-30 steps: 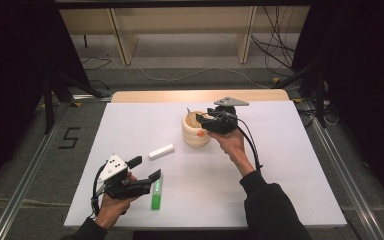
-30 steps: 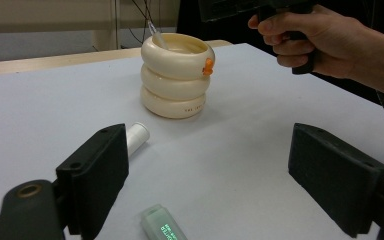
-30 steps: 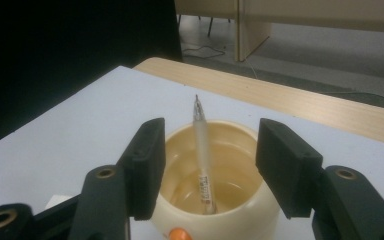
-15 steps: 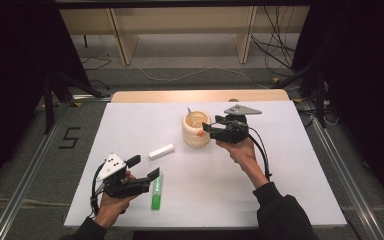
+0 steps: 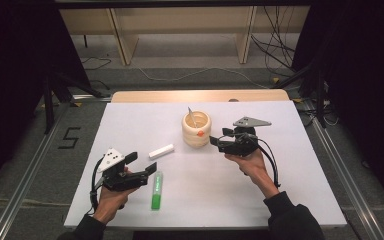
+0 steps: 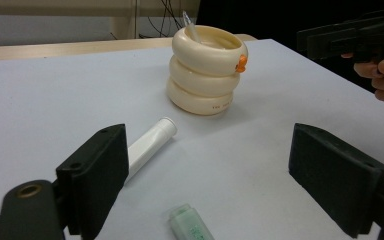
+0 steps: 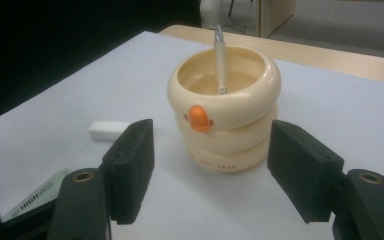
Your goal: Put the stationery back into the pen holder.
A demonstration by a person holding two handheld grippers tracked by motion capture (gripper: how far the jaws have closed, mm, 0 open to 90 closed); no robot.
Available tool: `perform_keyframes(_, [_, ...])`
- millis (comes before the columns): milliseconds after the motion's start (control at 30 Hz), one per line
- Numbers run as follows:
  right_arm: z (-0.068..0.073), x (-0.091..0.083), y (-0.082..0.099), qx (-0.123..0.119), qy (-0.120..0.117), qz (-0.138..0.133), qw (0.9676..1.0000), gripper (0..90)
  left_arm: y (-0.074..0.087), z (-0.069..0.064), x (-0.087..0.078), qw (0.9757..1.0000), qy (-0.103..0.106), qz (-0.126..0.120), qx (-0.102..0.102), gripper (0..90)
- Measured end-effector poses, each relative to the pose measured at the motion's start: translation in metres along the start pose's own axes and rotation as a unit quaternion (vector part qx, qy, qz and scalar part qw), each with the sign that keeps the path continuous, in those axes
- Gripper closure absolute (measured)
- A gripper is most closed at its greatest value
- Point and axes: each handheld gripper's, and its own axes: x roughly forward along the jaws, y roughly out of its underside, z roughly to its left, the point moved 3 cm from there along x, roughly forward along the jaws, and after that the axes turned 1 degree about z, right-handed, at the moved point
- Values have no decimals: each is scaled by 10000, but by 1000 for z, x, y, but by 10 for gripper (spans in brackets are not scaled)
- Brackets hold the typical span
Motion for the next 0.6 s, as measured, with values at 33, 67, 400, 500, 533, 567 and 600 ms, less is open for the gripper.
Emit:
perform_keyframes(33, [0, -1, 1, -21, 3, 4, 10000, 360, 0, 1, 1, 10000, 5, 48, 14, 158])
perform_keyframes(67, [1, -3, 2, -4, 3, 14, 10000, 360, 0, 2, 3, 10000, 6, 89, 40, 158])
perform_keyframes(400, [11, -18, 17, -81, -135, -68, 9999, 348, 3, 14, 20, 9985, -172, 512, 107, 159])
perform_keyframes(500, [13, -25, 21, -87, -162, -153, 9997, 342, 2, 10, 23, 9977, -141, 612, 246, 159])
perform_keyframes(533, [13, -28, 23, -68, -184, -190, 9996, 343, 2, 10, 25, 9976, -137, 637, 220, 158])
perform_keyframes(567, [13, -31, 25, -76, -189, -222, 9995, 344, 3, 10, 26, 9974, -130, 680, 222, 158])
perform_keyframes(600, [13, -34, 28, -58, -167, -227, 9996, 344, 3, 9, 28, 9970, -122, 724, 228, 158])
